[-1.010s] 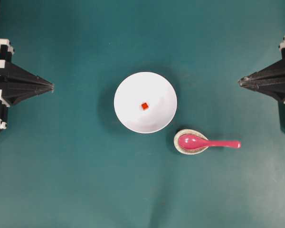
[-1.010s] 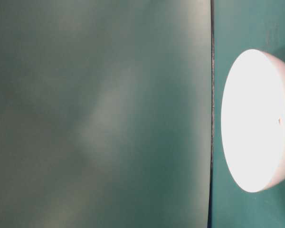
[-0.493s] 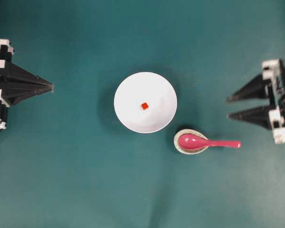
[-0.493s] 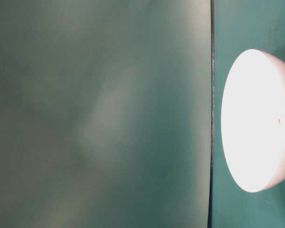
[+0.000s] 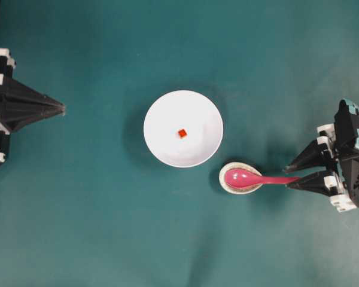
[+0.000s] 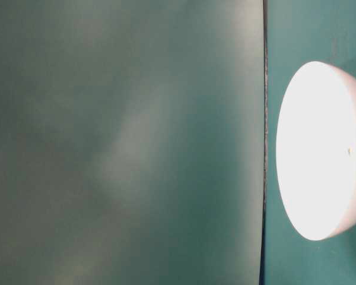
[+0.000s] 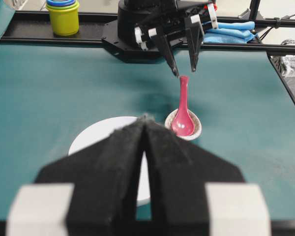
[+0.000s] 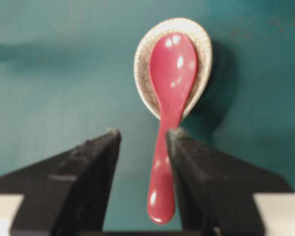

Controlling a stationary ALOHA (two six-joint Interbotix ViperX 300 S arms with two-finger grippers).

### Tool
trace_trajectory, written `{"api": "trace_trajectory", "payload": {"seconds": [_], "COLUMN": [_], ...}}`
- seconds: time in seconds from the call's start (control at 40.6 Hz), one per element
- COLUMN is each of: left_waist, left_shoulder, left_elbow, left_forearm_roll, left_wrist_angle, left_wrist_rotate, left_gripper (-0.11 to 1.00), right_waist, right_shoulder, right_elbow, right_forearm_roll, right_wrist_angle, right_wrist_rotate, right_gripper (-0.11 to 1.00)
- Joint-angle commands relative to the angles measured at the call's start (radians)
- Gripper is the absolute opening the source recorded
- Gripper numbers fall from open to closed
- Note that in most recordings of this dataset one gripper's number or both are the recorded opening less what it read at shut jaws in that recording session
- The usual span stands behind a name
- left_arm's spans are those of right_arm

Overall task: Grip the spoon and scoop the red block from the bowl with right arm.
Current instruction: 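Close the right gripper on the pink spoon handle end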

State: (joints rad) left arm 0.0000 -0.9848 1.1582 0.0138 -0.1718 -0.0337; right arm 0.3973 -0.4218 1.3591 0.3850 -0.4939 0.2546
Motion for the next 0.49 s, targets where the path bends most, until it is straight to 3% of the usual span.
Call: {"api": "trace_trajectory", "payload": {"seconds": [0.0,0.222,0.468], "left_waist": [0.0,0.0,0.0], "left_shoulder": [0.005,0.006,0.011], "left_elbow": [-0.028,-0.029,-0.028], "left_forearm_roll": [0.002,0.002,0.002], "left_wrist_angle": [-0.003,0.008,0.043], "left_wrist_rotate": [0.0,0.0,0.0], "left_gripper": [0.0,0.0,0.0], "right_waist": [0.046,0.121,0.138], "right_shoulder": [0.067,0.216,0.328], "right_elbow": [-0.003,0.0,-0.005], "right_forearm_roll": [0.048,0.138,0.156], "right_wrist_angle": [-0.087,-0.218,-0.304], "right_wrist_rotate": [0.003,-0.002,-0.009], "right_gripper": [0.5,0.5,0.5]}}
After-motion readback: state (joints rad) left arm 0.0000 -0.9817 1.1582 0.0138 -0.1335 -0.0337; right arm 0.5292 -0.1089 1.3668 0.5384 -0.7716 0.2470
